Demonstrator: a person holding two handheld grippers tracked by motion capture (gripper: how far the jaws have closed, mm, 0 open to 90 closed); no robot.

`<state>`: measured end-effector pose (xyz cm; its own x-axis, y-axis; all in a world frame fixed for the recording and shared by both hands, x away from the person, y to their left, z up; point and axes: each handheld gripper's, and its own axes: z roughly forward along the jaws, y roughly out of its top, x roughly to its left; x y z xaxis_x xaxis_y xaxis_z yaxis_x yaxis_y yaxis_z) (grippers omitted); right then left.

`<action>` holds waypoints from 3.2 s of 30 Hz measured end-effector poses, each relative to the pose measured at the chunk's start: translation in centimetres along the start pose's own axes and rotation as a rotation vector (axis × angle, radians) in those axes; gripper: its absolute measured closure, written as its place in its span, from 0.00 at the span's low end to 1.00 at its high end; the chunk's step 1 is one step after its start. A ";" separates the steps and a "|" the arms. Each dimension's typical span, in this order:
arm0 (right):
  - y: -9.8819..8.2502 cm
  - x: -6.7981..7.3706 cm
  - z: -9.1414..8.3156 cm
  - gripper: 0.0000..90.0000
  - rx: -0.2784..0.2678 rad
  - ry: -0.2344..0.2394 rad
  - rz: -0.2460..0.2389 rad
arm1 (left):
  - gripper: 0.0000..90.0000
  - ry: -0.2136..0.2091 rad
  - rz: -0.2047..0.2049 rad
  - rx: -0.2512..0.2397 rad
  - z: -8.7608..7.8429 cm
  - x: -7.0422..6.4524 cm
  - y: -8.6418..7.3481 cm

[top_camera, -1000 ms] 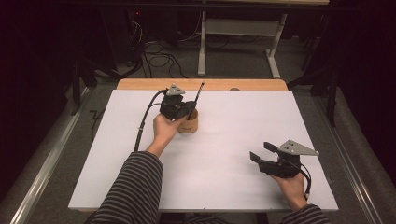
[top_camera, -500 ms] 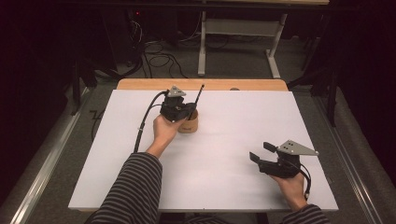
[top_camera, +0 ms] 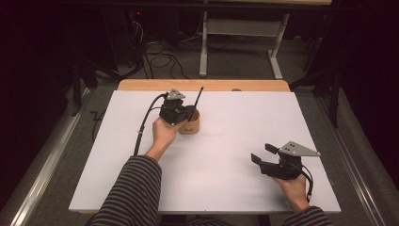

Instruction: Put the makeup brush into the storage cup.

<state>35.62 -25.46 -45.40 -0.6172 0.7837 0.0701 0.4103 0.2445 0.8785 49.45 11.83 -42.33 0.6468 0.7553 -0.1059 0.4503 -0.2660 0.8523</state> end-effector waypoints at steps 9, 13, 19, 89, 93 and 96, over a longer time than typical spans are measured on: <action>0.0 0.0 0.0 0.33 0.003 0.000 0.001 | 0.91 -0.002 0.003 0.008 0.0 -0.1 0.0; 0.0 0.0 0.0 0.33 0.003 0.000 0.002 | 0.91 -0.004 0.005 0.011 -0.1 -0.1 0.0; 0.0 0.0 0.1 0.33 0.004 0.001 0.001 | 0.84 -0.019 0.008 0.007 -0.4 -0.1 0.1; 0.0 0.1 0.2 0.33 0.010 0.001 -0.003 | 0.44 -0.052 0.034 -0.016 -4.1 -0.9 0.6; 0.0 0.1 0.2 0.33 0.011 0.001 -0.003 | 0.44 -0.054 0.029 -0.021 -4.4 -0.9 0.6; 0.0 0.1 0.2 0.33 0.009 0.001 -0.002 | 0.44 -0.053 0.027 -0.022 -4.5 -0.8 0.5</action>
<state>35.70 -25.30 -45.48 -0.6187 0.7826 0.0694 0.4156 0.2511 0.8742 46.40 13.78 -39.49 0.6906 0.7149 -0.1094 0.4192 -0.2724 0.8661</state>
